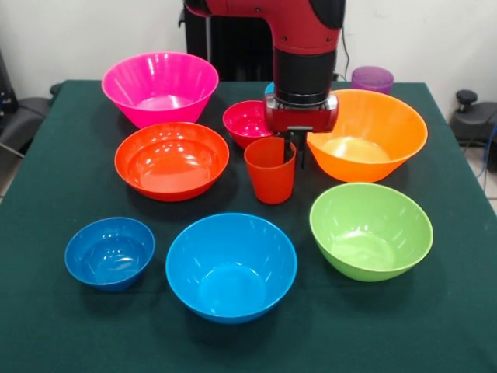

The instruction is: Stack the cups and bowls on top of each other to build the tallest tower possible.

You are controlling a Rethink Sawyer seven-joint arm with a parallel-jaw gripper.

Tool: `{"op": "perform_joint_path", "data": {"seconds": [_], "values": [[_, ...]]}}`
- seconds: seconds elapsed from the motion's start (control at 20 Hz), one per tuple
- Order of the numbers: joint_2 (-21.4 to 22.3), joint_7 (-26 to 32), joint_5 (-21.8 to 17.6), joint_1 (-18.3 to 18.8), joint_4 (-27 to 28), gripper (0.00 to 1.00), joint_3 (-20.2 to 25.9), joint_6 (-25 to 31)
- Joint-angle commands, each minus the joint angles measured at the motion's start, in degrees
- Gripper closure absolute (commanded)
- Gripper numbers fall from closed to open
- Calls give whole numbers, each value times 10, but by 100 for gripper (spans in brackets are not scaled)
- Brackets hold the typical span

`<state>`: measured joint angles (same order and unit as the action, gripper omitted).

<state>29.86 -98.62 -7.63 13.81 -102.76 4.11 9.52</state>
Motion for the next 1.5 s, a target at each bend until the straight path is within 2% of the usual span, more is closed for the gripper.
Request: {"op": "perform_joint_path", "data": {"seconds": [0.05, 0.4, 0.9, 1.5], "values": [[42, -59, -2, -35, 12, 100, 10, 46], [92, -58, 15, -56, 25, 100, 0, 111], [120, -39, 21, -50, 48, 100, 11, 171], [102, -15, 13, -35, 127, 100, 30, 231]]}}
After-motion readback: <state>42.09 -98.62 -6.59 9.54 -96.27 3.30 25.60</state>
